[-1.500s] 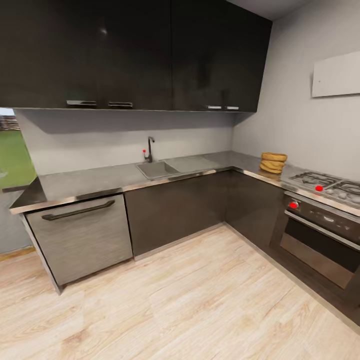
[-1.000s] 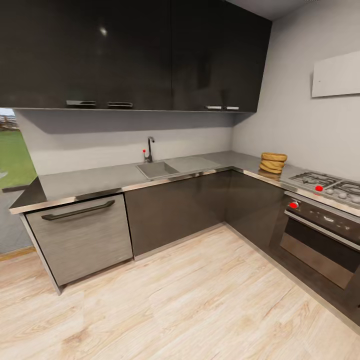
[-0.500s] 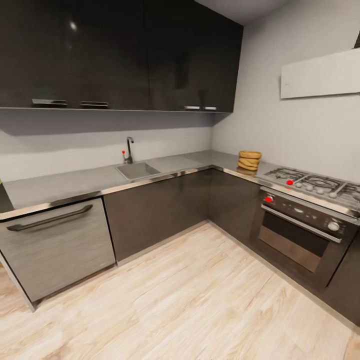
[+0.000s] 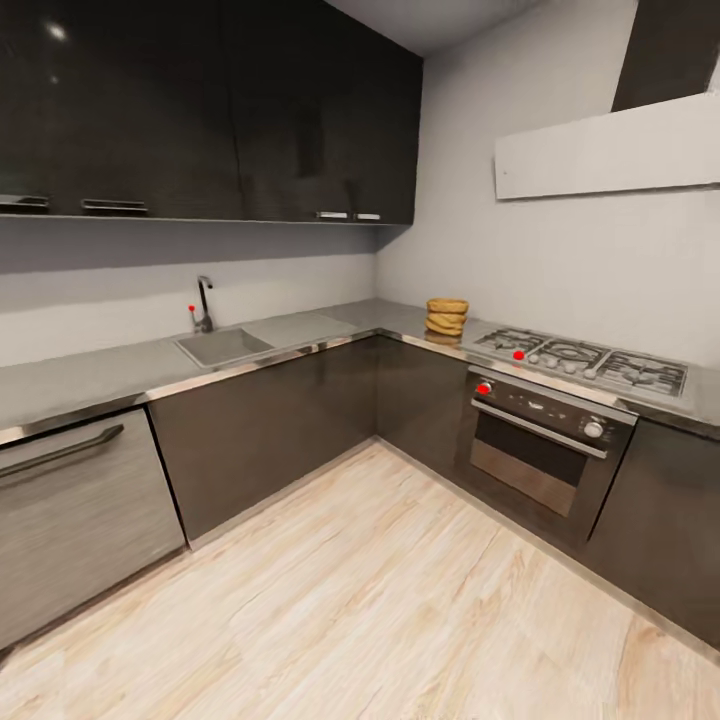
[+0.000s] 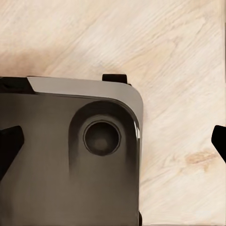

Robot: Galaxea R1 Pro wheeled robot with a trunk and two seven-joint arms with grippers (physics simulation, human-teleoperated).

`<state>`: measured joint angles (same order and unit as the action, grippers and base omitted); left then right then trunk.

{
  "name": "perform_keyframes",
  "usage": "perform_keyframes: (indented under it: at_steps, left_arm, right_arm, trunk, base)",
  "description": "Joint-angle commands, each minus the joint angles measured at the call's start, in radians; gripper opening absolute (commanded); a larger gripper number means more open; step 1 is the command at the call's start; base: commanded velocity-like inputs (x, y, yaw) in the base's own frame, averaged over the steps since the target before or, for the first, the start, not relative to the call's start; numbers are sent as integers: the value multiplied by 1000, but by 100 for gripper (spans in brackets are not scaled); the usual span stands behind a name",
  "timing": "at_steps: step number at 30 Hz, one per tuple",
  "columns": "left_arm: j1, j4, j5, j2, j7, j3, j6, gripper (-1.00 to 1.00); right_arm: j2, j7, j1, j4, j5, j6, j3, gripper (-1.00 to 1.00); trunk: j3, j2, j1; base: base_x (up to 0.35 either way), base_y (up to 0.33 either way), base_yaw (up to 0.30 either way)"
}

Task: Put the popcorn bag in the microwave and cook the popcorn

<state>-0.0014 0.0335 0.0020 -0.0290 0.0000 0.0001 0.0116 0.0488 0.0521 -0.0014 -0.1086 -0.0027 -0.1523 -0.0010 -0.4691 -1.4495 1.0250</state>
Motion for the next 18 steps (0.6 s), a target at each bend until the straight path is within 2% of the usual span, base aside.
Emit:
perform_keyframes:
  at_steps: [1, 18]
  left_arm:
    - [0, 0, 0, 0, 0, 1, 2, 100]
    - [0, 0, 0, 0, 0, 1, 2, 100]
  right_arm:
    - [0, 3, 0, 0, 0, -3, -1, 100]
    - [0, -11, 0, 0, 1, -6, 3, 100]
  trunk:
    - [-1, 0, 0]
    - [-1, 0, 0]
  base:
    - [0, 0, -300]
    - [0, 0, -300]
